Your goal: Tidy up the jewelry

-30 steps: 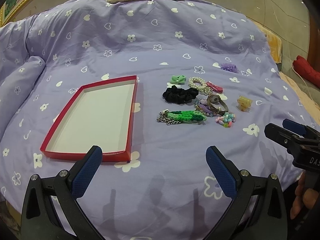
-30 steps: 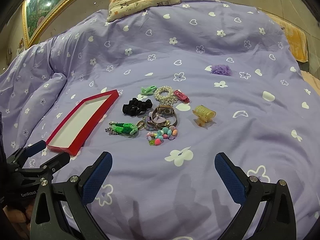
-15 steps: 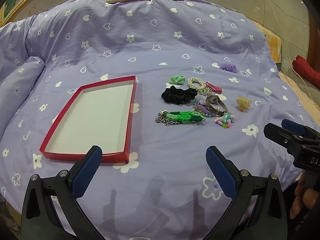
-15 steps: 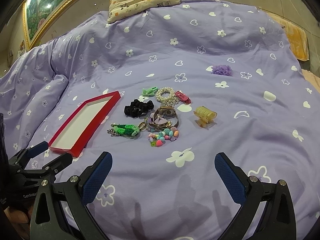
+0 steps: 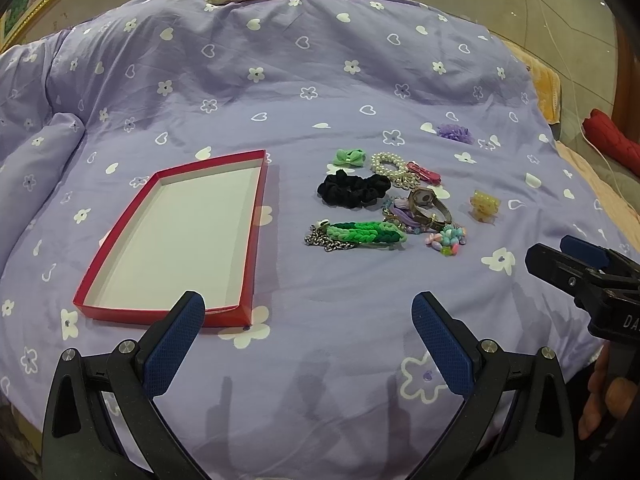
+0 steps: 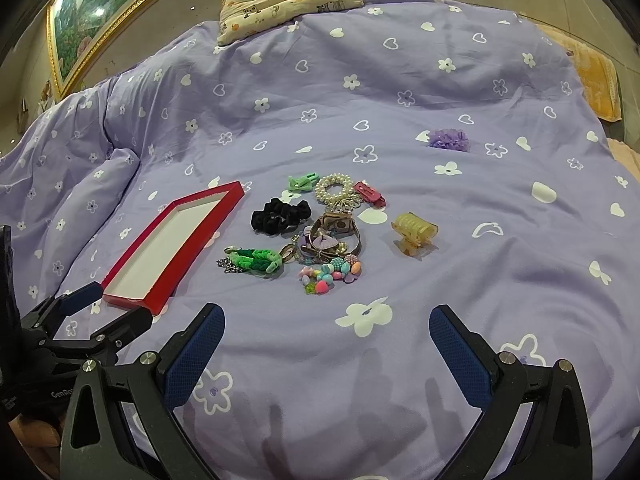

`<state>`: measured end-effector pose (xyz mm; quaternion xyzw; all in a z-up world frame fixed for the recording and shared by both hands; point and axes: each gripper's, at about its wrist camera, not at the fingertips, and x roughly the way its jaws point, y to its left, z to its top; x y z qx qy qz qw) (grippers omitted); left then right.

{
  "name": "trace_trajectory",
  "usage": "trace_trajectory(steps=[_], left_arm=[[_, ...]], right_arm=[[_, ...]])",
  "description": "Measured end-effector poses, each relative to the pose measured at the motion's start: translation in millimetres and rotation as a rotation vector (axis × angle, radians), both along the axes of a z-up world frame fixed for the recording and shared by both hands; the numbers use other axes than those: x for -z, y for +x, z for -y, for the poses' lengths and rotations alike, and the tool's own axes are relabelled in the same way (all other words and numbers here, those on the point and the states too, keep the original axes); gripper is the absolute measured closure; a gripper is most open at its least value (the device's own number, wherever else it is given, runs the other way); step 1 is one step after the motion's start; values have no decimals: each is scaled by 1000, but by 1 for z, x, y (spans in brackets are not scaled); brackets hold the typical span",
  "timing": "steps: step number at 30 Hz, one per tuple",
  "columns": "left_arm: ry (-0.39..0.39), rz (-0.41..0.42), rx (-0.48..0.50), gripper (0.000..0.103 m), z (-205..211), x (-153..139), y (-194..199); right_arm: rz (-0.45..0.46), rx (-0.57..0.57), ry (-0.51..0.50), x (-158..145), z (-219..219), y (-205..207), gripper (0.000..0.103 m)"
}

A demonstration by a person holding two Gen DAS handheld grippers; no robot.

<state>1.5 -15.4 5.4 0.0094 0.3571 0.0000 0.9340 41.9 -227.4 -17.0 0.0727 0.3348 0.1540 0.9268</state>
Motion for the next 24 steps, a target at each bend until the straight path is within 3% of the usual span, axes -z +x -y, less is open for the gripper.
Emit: trace_trajectory(steps=[24], left_arm=[[-19,-56,55,0,0,12,34]], right_arm=[[-25,8,15,3,14,24,2]])
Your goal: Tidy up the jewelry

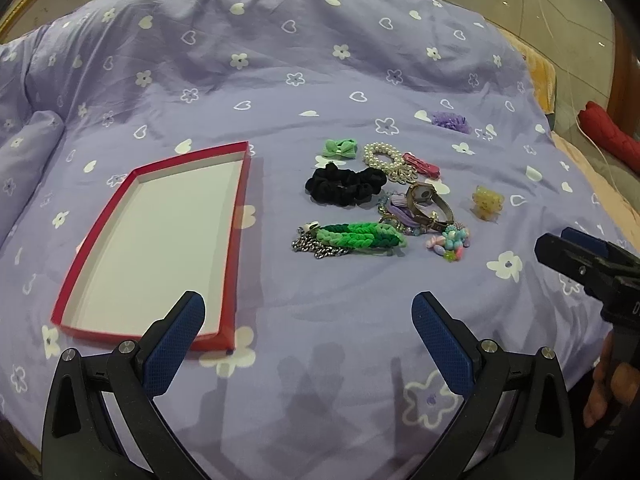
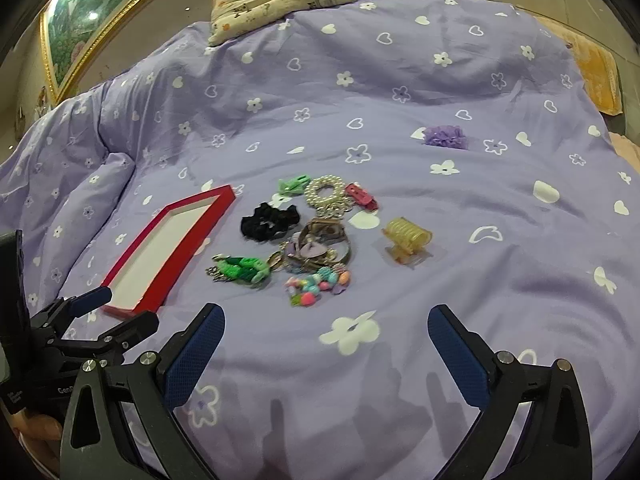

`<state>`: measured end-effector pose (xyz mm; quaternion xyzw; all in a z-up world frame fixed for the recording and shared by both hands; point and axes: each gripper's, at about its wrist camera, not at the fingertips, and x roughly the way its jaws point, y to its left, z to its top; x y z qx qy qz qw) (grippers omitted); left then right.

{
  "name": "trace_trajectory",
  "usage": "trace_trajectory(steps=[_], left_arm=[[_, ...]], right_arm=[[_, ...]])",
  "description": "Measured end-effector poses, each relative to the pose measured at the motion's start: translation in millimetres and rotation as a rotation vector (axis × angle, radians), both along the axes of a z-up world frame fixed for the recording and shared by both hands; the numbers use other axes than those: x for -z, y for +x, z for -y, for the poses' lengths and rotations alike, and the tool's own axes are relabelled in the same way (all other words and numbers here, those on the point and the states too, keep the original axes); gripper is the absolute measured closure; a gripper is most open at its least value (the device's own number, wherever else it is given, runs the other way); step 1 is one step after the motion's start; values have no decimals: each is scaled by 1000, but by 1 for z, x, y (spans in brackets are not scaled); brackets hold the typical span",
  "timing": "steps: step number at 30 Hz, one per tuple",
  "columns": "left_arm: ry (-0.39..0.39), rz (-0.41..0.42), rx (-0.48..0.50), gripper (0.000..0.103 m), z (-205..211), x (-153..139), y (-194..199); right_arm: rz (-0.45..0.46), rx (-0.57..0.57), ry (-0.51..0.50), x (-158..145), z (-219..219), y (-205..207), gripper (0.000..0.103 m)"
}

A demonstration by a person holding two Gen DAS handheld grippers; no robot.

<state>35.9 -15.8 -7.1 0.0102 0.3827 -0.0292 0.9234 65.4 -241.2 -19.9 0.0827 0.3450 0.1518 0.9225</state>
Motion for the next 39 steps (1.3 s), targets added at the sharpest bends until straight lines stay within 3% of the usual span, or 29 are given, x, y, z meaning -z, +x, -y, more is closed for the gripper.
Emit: trace_trajectory(steps=[4,11,23,26,28,30,33,35,36,37,39], left_arm=[[-14,-23,44,0,2,3,15],[49,-41,210,0,18,1,50],[130,-104,404,2,34,18,99],[147,-123,438,12,39,24,106],[151,-149,465,26,42,29,110],[151,-180,496,34,44,36,112],[150,-186,520,48,47,40,109],[130,-188,526,69,47,38,108],[115,-195,526,87,46,37,109],[107,-198,522,93,45,36,109],[94,-193,522,98,43,33,108]], right_arm=[[-13,8,4,2,7,13,2],[-51,17,13,8,22,45,2],[-143,3,-79,31,28,109,9],[-157,-12,-94,34,25,119,15],[-159,-19,-105,35,22,123,20],[-163,-23,-115,37,21,127,23],[-176,-22,-117,40,19,130,37],[-182,-18,-111,41,20,130,57],[-185,-15,-102,42,22,130,63],[-187,-12,-96,42,22,129,72],[-185,-7,-83,41,24,128,77]])
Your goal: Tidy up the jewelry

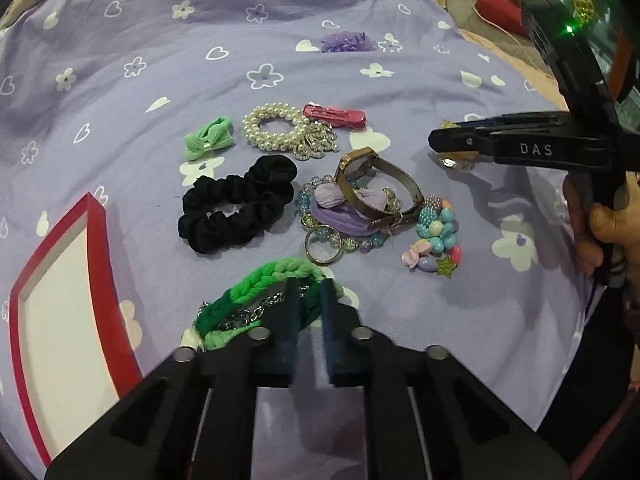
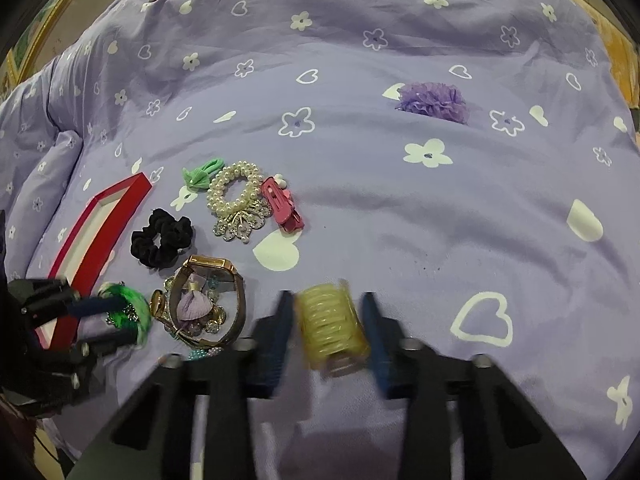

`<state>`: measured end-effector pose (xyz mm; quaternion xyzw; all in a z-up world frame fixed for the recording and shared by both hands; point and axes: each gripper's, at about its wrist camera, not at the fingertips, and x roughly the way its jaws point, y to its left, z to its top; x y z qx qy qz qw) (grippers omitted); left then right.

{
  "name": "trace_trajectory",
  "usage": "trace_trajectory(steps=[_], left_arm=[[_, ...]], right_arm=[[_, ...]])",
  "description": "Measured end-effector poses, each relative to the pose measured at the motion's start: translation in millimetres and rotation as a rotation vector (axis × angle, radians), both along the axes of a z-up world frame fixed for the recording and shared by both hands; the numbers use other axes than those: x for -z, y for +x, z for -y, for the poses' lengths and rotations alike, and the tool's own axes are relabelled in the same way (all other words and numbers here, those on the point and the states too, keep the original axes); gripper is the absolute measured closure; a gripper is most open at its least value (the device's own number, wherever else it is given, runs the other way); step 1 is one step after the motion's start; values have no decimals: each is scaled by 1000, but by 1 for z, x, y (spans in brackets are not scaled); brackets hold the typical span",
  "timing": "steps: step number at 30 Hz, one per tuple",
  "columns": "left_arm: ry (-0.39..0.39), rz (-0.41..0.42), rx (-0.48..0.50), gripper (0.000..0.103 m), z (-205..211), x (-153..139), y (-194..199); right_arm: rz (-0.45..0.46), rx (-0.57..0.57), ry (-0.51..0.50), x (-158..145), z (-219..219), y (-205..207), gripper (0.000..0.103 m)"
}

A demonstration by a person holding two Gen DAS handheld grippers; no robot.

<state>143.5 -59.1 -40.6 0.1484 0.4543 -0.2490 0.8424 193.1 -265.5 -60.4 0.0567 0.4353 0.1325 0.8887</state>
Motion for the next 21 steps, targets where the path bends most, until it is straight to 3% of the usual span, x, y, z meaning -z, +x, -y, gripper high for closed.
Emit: trace_trajectory(steps=[1,9,11,12,14,15,16,21], left_arm=[[-4,1,-1,103,0,-1,-1],[-116,-26,-32,103,-18,-13,-13],[-112,-44,-41,103,-22,-11,-11],[-103,-52,-51,100,-23,-9,-10],[-89,-68,-56,74,-24,-6,-6],[-78,-56,-64,55,-25,-6,-5],[-66,-38,-67,48,-25,-8,-3],[-14,-21,-14,42,-18,-9,13]], right_arm=[[5,2,8,-1,1,-2,77],[31,-4,76,-12,-1,-20,77],[35,-9,80,-14,-3,-24,77],[35,-12,83,-15,-4,-26,77],[35,-13,91,-17,-6,-30,77],[37,-11,94,-18,-6,-32,77],[39,-9,95,-19,-6,-33,77],[40,-10,113,-20,-8,-35,77]])
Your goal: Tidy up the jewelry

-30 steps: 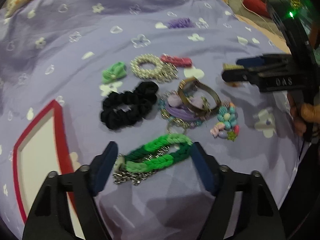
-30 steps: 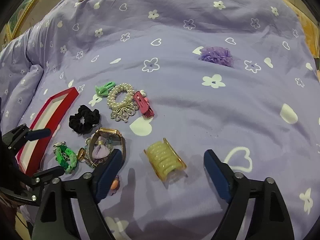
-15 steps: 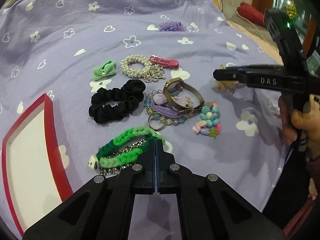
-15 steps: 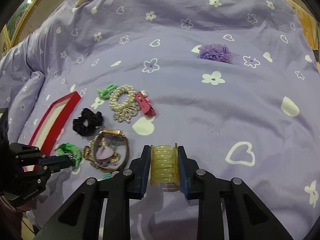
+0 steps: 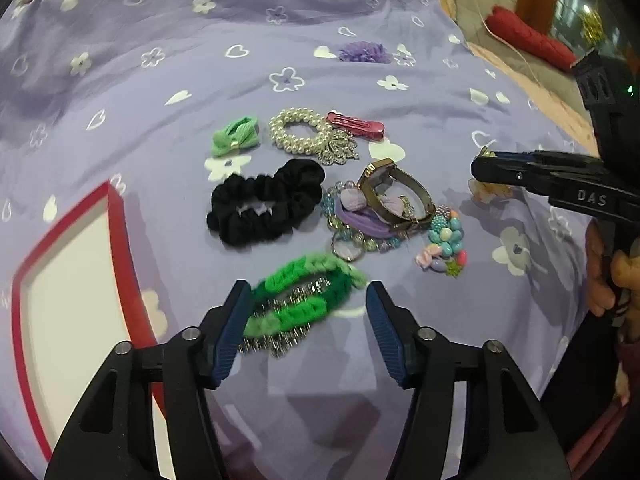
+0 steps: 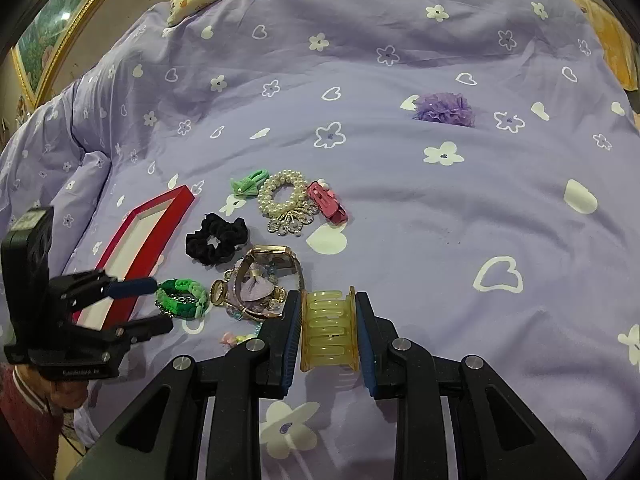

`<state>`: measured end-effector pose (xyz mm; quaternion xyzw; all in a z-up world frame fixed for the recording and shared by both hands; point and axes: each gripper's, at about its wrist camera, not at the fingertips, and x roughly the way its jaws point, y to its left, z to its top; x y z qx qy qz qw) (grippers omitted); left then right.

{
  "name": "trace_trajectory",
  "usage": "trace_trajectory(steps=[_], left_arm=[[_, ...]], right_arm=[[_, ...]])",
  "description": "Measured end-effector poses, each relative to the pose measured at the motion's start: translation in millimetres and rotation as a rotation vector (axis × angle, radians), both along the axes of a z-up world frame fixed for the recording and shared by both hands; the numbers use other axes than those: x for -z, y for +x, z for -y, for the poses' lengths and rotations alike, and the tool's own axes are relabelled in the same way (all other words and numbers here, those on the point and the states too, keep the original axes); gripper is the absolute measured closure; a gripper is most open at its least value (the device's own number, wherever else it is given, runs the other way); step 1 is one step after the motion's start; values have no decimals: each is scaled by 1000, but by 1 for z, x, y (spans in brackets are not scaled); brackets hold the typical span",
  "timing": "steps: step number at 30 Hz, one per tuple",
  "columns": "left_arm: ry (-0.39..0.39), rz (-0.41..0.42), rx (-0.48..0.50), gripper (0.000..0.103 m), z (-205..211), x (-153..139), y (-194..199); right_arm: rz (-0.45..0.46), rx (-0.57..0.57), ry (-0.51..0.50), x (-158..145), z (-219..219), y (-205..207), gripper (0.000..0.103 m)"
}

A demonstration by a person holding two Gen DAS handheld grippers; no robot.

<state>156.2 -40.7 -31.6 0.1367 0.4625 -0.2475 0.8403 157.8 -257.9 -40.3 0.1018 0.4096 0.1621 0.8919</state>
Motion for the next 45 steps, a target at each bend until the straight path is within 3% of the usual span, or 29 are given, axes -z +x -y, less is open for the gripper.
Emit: trace_trajectory(steps=[5,6,7,10,11,12,22,31,36,45], left_arm=[[59,-23,47,41,8,13,16],[58,-36,53,45,8,16,19],[43,-50,60,60,7,17,21],[8,-55,62,85,6,14,22],[-7,-55,59,89,4,12,22],[-33,-62,52,100,1,10,23],[-78,-19,-27,101,-16,-7,6],[-201,46,-163,101,-63,-45,-6],[-233,77,-257,101,-100,-56,-13],[-255,73,-442,102,-177,-46,-7]], right_arm=[[-8,-1,16,1,-1,2,77],[-7,-2,18,1,-1,2,77],[-7,-3,20,0,-2,2,77],[-4,-6,21,-1,-4,2,77],[-2,-8,21,-2,-5,2,77],[-1,-10,23,-3,-6,2,77],[15,-45,39,-11,-24,-5,77],[40,-103,51,-28,-51,-11,77],[45,-173,61,-34,-85,-9,77],[60,-344,79,-40,-177,6,77]])
